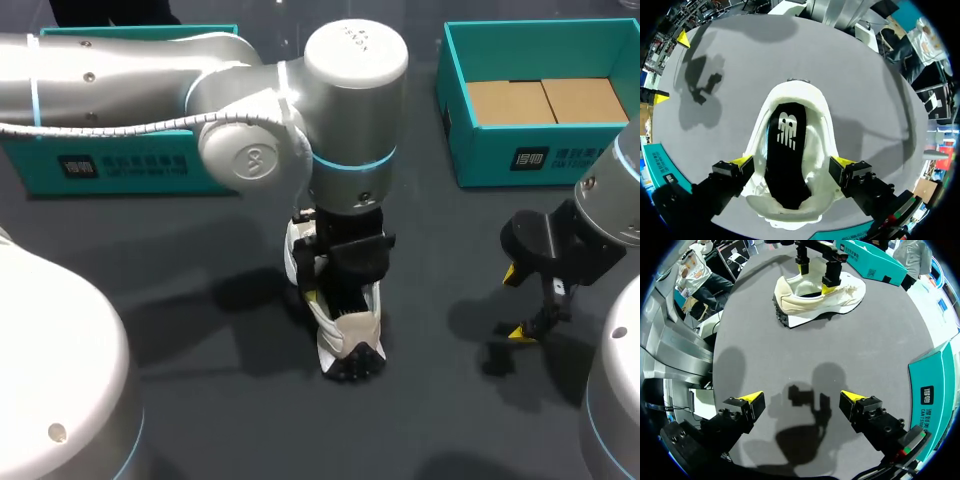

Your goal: Take the shoe out of the shoebox, open the shoe tongue, remove and reinsert the insole, then place the shoe into the shoebox

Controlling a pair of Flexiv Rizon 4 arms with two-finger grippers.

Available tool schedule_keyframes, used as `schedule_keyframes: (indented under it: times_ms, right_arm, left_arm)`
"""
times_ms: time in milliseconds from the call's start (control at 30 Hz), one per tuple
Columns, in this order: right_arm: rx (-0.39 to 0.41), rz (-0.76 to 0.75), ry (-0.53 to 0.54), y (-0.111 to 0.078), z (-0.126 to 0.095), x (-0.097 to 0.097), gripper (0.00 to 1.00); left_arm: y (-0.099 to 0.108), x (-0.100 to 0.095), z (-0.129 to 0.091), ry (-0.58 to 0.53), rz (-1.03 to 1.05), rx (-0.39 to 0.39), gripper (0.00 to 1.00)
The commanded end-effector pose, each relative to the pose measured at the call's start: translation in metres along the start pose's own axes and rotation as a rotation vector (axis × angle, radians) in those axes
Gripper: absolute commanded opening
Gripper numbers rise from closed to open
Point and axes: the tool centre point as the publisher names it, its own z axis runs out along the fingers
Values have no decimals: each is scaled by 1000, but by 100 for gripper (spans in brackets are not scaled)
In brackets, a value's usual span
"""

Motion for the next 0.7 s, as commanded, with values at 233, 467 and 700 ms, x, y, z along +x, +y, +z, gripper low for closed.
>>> schedule_keyframes:
  times_ms: [233, 467, 700]
  right_arm:
    - [0, 0, -2, 0, 0, 1, 100]
    - [0, 0, -2, 0, 0, 1, 100]
    - [0, 0, -2, 0, 0, 1, 100]
  left_arm:
    - [19, 5, -5, -36, 55, 124, 100]
    - [22, 3, -8, -40, 74, 139, 100]
    - [32, 0, -12, -43, 64, 115, 100]
